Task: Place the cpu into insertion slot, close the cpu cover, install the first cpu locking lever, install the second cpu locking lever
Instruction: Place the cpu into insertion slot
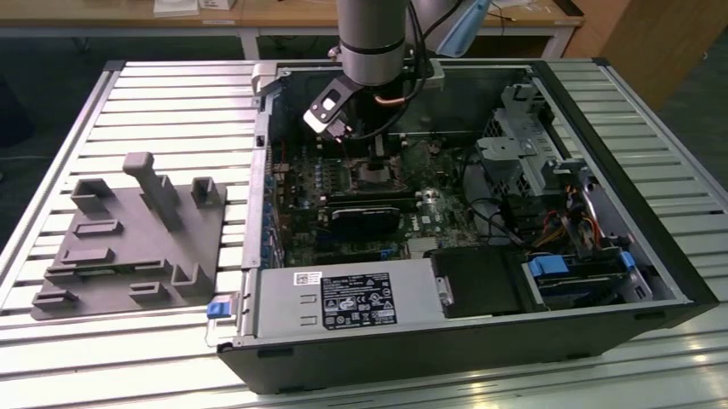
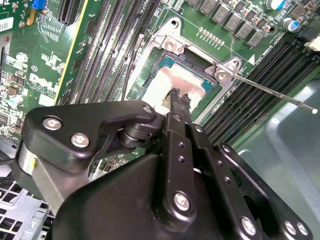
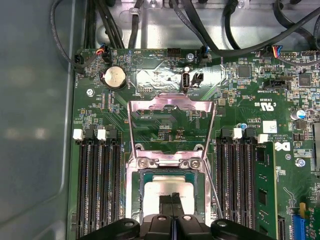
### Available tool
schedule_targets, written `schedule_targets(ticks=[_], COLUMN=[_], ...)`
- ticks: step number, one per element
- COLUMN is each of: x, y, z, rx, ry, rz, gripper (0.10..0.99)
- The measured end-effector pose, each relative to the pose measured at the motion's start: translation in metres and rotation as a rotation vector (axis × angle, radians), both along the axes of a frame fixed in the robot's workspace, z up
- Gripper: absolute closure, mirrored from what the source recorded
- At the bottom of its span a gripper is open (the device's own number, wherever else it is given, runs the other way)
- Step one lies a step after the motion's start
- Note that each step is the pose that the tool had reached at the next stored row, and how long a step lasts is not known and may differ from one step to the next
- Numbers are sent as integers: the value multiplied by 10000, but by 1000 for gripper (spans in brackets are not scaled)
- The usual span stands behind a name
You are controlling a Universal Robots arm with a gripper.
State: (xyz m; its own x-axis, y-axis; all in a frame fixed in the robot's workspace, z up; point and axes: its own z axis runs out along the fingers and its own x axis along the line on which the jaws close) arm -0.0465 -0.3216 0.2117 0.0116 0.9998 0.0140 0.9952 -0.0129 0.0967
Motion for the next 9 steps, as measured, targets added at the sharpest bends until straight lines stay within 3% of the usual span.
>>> schedule_targets(ticks=[9], x=[24], y=[0], z=[-3], rx=[0], ry=[16], rz=[-108], gripper=[980])
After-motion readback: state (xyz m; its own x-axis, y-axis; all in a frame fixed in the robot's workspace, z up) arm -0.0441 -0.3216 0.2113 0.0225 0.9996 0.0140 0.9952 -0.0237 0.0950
